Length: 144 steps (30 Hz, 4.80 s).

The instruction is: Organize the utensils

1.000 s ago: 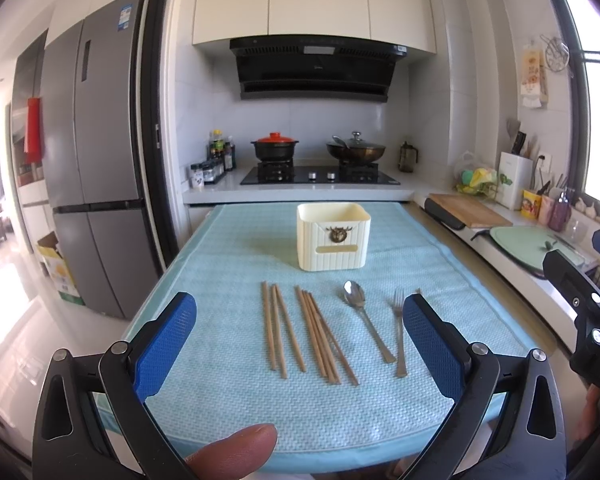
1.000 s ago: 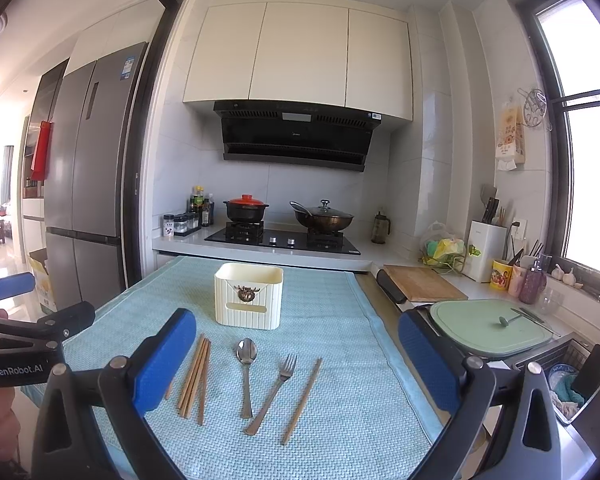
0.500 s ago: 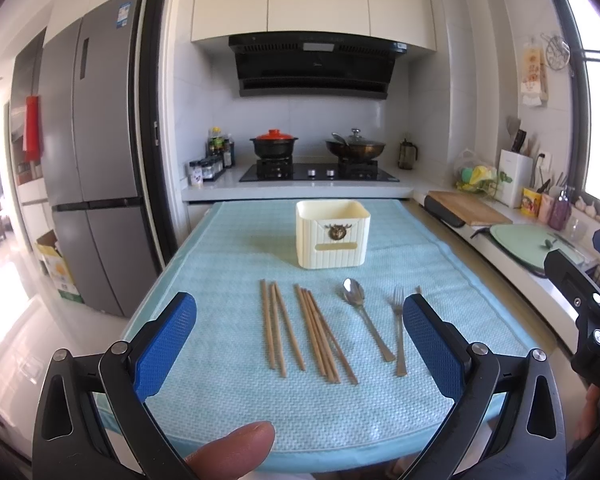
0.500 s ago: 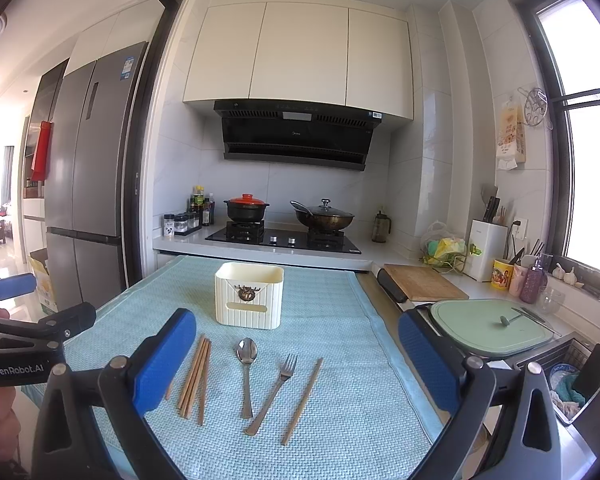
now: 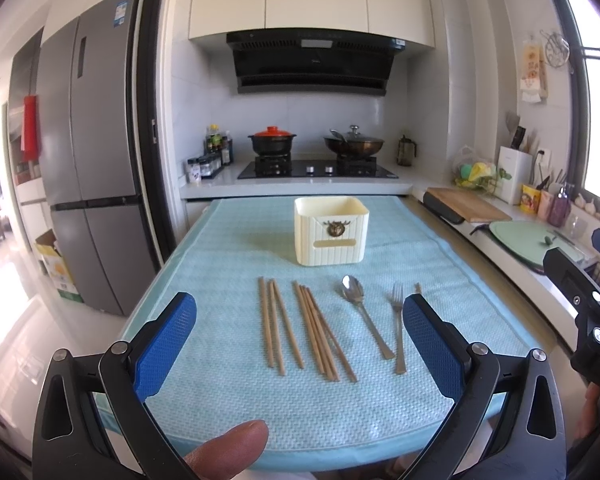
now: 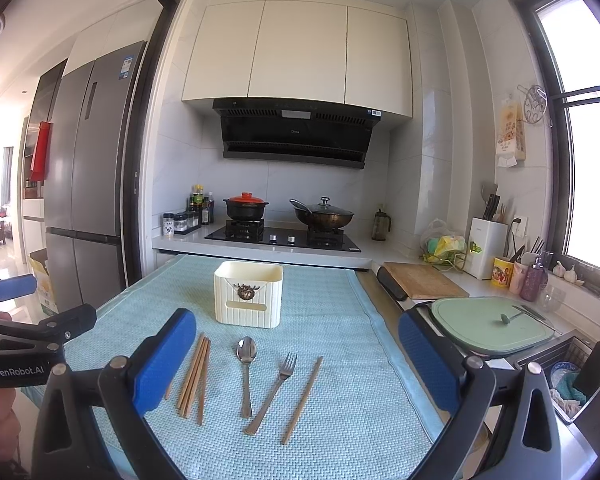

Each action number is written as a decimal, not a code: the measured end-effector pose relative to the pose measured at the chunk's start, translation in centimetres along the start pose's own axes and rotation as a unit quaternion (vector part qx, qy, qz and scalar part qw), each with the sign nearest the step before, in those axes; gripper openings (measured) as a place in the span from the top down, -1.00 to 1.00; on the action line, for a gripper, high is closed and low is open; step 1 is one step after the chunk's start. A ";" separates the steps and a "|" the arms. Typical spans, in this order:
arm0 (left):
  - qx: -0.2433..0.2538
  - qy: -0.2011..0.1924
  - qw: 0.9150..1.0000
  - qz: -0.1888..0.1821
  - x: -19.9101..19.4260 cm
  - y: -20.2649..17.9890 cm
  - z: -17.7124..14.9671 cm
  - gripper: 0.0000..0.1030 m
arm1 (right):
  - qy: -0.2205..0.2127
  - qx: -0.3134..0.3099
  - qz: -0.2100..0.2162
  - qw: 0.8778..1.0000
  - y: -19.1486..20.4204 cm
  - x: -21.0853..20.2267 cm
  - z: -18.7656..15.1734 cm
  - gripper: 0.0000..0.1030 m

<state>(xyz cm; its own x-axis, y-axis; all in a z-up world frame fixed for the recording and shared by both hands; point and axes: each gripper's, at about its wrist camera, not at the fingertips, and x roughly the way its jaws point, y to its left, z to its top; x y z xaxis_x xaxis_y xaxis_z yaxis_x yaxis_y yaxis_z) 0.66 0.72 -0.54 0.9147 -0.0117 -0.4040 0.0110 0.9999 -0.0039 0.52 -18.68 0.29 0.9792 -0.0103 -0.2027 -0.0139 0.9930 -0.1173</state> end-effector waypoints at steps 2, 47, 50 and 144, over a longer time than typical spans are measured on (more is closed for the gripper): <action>0.000 0.000 1.000 0.000 0.0 -0.1 -0.1 -0.99 | 0.001 0.001 0.000 1.000 -0.1 0.1 0.0 -1.00; -0.008 0.032 0.999 -0.003 1.7 0.6 0.0 -0.99 | 0.011 0.003 0.006 1.000 -0.1 0.9 -1.0 -1.00; -0.031 0.047 0.998 -0.005 2.9 2.2 0.2 -0.99 | 0.012 0.008 0.008 1.000 -0.7 1.5 -0.8 -1.00; -0.070 0.242 0.961 -0.109 33.5 10.3 3.7 0.92 | 0.343 0.115 0.157 0.919 -8.6 33.0 -4.3 0.88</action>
<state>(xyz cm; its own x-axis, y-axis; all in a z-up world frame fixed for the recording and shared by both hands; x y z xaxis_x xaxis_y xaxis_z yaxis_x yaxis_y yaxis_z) 32.92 10.67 -10.76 0.6005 -0.2540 -0.7582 0.0955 0.9642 -0.2474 32.08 -28.02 -9.55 0.5741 0.2883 -0.7664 -0.1545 0.9573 0.2443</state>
